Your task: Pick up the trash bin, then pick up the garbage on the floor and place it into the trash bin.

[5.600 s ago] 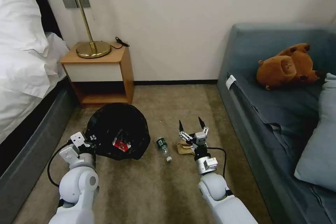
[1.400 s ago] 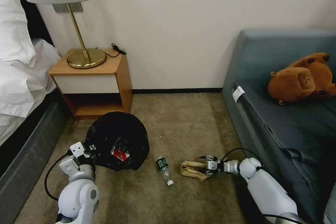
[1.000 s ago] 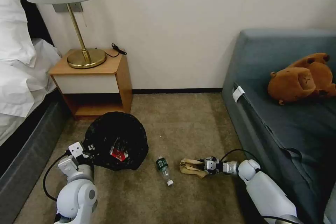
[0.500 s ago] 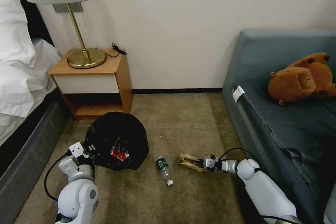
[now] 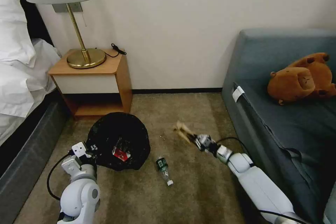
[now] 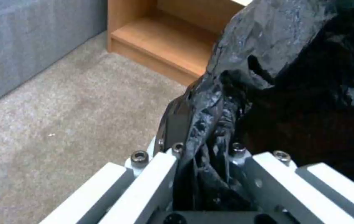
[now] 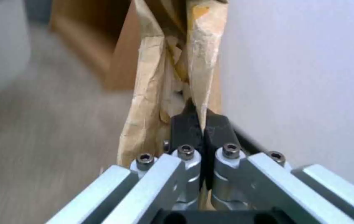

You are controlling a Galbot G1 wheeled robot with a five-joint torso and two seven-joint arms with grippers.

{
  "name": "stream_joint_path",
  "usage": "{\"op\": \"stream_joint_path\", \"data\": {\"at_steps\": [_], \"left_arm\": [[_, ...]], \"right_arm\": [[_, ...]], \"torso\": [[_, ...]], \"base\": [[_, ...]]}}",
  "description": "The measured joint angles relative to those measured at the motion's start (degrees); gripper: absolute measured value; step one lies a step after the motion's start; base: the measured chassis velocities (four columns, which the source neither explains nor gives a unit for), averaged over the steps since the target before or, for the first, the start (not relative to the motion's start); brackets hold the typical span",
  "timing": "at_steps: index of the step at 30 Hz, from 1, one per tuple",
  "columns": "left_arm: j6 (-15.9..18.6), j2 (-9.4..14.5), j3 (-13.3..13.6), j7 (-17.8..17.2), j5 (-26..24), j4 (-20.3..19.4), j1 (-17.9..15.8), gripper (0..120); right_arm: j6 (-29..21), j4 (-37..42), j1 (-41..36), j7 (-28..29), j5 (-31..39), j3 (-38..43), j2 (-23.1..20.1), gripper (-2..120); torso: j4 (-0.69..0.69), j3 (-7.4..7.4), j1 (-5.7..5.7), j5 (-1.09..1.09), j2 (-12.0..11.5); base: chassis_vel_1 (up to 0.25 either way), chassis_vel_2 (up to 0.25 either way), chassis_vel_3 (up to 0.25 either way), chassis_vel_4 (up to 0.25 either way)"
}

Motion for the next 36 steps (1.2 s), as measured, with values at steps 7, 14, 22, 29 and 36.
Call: {"op": "stream_joint_path", "data": {"at_steps": [7,14,22,29,36], "left_arm": [[0.4,0.2,0.0,0.0,-0.2,0.5,-1.0,1],[0.4,-0.1,0.5,-0.1,-0.2,1.4,-1.6,1],[0.3,-0.9,0.8,0.0,0.3,2.6,-2.3,1],[0.2,-1.5,1.0,0.0,0.7,3.4,-3.2,1],[0.1,-1.8,0.9,0.1,0.8,4.4,-4.1,1]], "right_arm": [[-3.7,11.3,2.7,8.8,4.9,-8.7,-1.3,0],[-8.4,19.5,6.5,14.7,9.3,-15.5,-3.2,0],[-11.8,22.6,11.8,17.8,12.3,-24.3,-2.5,0],[-13.1,23.6,14.7,18.5,13.9,-30.6,-0.8,0],[-13.6,22.8,15.6,17.7,13.7,-34.4,1.4,0]], "torso": [[0.01,0.00,0.00,-0.01,0.0],[0.00,0.00,0.00,0.00,0.0],[0.00,0.00,0.00,0.00,0.0],[0.00,0.00,0.00,0.00,0.0],[0.01,0.00,0.00,0.00,0.0]], "base": [[0.000,0.000,0.000,0.000],[0.000,0.000,0.000,0.000],[0.000,0.000,0.000,0.000],[0.000,0.000,0.000,0.000],[0.000,0.000,0.000,0.000]]}}
